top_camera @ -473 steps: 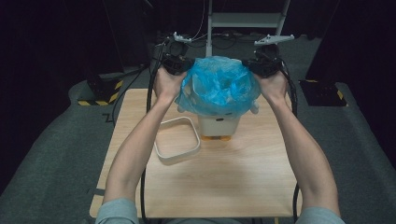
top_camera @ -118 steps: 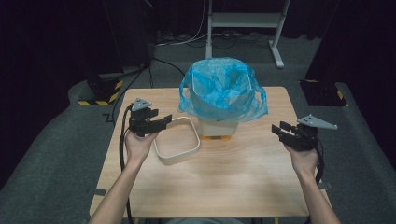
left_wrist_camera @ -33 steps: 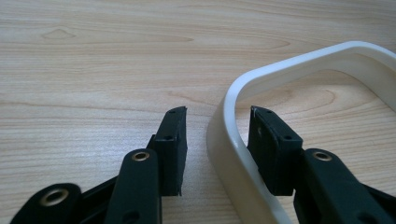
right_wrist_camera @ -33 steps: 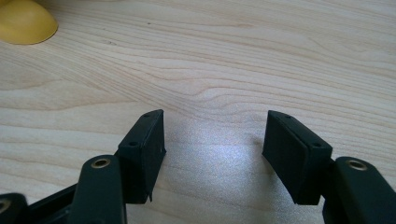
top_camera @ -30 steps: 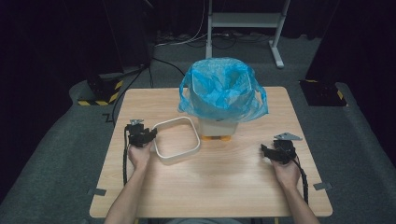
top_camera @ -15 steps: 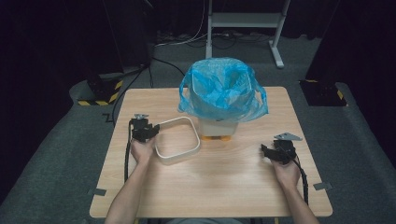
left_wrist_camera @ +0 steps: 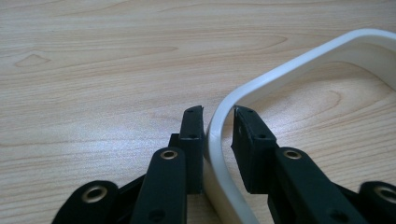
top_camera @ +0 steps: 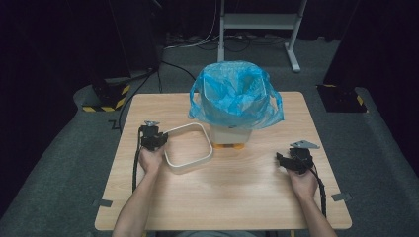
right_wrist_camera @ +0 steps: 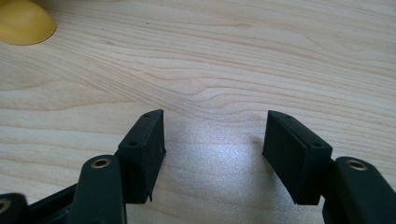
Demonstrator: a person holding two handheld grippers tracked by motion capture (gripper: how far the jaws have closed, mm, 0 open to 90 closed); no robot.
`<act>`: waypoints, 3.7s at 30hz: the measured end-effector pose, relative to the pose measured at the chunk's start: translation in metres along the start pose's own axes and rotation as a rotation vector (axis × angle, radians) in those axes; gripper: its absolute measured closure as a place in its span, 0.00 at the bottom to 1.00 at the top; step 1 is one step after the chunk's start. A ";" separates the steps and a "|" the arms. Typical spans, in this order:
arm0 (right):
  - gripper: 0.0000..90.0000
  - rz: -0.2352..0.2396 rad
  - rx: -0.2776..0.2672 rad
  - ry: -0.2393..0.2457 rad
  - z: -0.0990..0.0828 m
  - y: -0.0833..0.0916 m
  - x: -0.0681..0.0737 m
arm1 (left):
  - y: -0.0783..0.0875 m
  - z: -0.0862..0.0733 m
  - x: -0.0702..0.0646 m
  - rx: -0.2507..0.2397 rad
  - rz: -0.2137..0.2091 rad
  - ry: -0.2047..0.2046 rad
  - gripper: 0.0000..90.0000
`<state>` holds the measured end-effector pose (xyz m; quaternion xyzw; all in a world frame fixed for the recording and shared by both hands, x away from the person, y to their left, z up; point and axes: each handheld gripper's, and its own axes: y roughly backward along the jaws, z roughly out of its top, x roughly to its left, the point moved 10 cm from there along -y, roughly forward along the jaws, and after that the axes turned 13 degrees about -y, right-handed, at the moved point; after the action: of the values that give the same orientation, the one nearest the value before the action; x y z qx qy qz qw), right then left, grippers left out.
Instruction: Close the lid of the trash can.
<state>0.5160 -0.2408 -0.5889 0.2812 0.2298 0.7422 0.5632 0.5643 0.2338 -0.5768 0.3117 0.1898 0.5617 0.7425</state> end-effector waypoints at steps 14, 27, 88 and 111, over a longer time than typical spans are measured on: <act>0.42 -0.004 -0.001 0.001 0.000 0.000 0.000 | -0.005 -0.002 -0.002 0.014 0.015 -0.031 0.84; 0.41 -0.008 -0.001 -0.002 0.000 0.000 0.000 | -0.003 -0.003 -0.002 0.031 0.023 -0.085 0.87; 0.41 -0.005 0.000 -0.002 0.000 0.000 0.000 | 0.131 0.032 0.018 0.003 -0.015 -0.143 0.89; 0.41 -0.003 0.000 -0.001 0.000 0.000 0.000 | 0.174 0.060 0.040 -0.021 0.064 -0.136 0.89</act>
<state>0.5159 -0.2403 -0.5891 0.2813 0.2300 0.7414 0.5642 0.4901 0.2872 -0.4124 0.3473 0.1230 0.5648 0.7384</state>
